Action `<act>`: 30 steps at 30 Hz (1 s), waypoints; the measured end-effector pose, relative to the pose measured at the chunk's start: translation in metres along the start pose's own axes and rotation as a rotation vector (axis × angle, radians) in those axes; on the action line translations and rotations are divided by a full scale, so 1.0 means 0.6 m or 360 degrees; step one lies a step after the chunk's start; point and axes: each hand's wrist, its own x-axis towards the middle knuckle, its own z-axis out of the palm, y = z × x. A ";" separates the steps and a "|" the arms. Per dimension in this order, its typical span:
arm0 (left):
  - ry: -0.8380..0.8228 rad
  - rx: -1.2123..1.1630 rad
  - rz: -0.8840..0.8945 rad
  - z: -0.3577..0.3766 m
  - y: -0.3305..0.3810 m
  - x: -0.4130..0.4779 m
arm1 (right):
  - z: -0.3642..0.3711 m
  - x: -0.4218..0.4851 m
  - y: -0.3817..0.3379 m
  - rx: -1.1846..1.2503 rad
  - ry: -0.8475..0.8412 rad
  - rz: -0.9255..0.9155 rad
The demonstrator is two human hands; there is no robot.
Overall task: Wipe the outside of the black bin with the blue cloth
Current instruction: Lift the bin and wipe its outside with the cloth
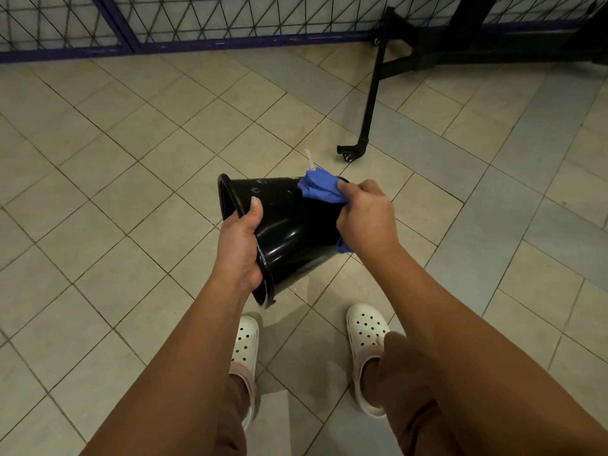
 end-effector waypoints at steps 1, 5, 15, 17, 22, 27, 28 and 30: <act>-0.0001 -0.0018 -0.0001 -0.001 0.001 0.000 | -0.001 0.003 0.006 0.0102 0.0155 -0.0039; 0.0010 -0.0078 -0.0011 -0.004 0.003 0.004 | -0.012 0.015 0.023 0.0449 0.0449 0.0009; 0.0019 -0.0202 -0.0118 -0.013 0.005 0.013 | -0.056 0.030 -0.012 0.2599 -0.0105 0.0876; -0.0005 -0.0217 -0.0148 -0.011 0.004 0.015 | -0.051 0.026 -0.012 0.2894 -0.0283 0.1130; -0.0047 -0.0166 -0.0182 -0.010 -0.004 0.017 | -0.040 0.026 -0.013 0.2092 -0.0219 0.1038; -0.0027 -0.0242 -0.0208 -0.006 -0.003 0.018 | -0.063 0.024 -0.033 0.2301 -0.0461 0.0605; -0.0045 -0.0257 -0.0214 -0.006 -0.002 0.018 | -0.065 0.025 -0.034 0.2327 -0.0503 0.0594; -0.0053 -0.0247 -0.0202 -0.009 -0.004 0.020 | -0.061 0.026 -0.026 0.2127 -0.0478 0.0574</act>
